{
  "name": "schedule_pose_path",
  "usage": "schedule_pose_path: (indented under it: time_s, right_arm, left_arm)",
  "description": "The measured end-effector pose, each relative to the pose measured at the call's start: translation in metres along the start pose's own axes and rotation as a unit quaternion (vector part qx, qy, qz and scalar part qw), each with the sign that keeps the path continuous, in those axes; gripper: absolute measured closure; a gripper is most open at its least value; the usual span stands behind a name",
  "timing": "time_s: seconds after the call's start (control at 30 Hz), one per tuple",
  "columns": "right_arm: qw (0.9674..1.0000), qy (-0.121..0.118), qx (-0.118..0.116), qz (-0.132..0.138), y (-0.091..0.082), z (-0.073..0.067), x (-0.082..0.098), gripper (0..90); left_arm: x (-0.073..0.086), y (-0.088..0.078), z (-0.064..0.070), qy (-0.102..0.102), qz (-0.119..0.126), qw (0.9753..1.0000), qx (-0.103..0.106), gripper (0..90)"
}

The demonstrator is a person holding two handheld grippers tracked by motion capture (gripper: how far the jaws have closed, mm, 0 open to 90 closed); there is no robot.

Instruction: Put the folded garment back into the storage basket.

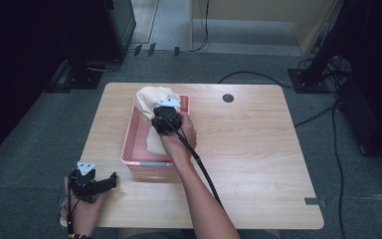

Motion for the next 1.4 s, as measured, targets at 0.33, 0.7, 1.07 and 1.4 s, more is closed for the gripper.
schedule_pose_path:
  time_s: [0.33,0.7,1.07,1.4]
  right_arm:
    - [1.0,0.001,0.004,0.0,0.015,-0.007,0.012,64.0]
    - [0.9995,-0.012,0.026,-0.013,0.034,-0.012,0.029,62.8]
    - [0.9976,-0.01,0.048,-0.049,0.053,-0.014,0.045,61.8]
    - [0.9966,0.002,0.034,-0.076,0.061,-0.013,0.049,58.0]
  left_arm:
    - [0.0,0.0,0.0,0.001,0.0,1.0,0.001,0.3]
    - [0.0,0.0,0.0,0.001,0.0,1.0,0.001,0.3]
    - [0.0,0.0,0.0,0.001,0.0,1.0,0.001,0.3]
    - [0.0,0.0,0.0,0.002,0.0,1.0,0.002,0.3]
Point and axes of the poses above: each handheld gripper's, and its own axes: y roughly forward along the jaws, x roughly out of its underside, z roughly to its right, the point moved 2 cm from there along y, roughly forward along the jaws, and after that the axes turned 10 degrees about z, right-handed, at the moved point
